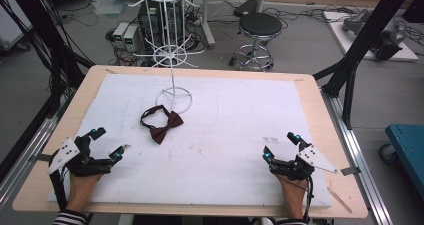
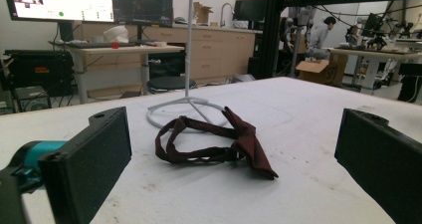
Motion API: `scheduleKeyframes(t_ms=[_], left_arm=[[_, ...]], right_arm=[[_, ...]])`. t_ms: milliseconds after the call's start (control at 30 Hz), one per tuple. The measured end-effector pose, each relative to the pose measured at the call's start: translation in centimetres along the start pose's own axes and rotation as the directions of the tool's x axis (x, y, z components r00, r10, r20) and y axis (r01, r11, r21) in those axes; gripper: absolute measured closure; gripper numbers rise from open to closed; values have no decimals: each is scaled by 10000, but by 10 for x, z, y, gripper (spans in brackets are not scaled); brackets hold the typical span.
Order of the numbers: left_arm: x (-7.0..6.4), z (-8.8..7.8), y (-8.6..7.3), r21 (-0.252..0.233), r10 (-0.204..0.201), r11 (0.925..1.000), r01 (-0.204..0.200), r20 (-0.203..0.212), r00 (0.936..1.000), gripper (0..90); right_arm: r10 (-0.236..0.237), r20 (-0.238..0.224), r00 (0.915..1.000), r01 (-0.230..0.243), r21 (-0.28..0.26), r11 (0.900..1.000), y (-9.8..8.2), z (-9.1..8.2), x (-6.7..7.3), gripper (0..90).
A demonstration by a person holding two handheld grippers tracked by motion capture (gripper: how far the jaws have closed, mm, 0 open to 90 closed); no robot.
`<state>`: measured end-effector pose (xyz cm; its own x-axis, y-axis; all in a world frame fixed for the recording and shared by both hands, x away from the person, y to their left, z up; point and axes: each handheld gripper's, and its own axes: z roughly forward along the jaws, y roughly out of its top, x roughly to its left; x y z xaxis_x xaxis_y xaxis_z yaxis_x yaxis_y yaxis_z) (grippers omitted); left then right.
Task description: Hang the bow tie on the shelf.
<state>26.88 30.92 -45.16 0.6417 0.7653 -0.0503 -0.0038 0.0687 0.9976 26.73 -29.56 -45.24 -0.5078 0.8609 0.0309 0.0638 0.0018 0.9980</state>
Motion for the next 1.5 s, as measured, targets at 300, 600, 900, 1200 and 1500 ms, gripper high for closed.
scheduleKeyframes(t_ms=[300,600,900,1200,1500], left_arm=[[3,1,18,343,187,9992,-195,234,9996,17],[4,10,46,1145,422,9922,-495,654,9970,17],[1,30,70,2383,713,9658,-1024,1355,9882,17],[-6,56,85,3107,724,9417,-1293,1882,9795,17],[-9,86,94,3942,550,9084,-1395,2182,9744,17]], right_arm=[[19,-8,10000,-19,6,10000,0,0,0,7],[67,-24,10000,-67,0,10000,0,0,0,6],[91,-20,10000,-91,-1,10000,0,0,0,6],[104,-10,9999,-104,10,9999,0,0,-1,6],[145,-43,9999,-145,-16,9999,0,0,-1,6]])
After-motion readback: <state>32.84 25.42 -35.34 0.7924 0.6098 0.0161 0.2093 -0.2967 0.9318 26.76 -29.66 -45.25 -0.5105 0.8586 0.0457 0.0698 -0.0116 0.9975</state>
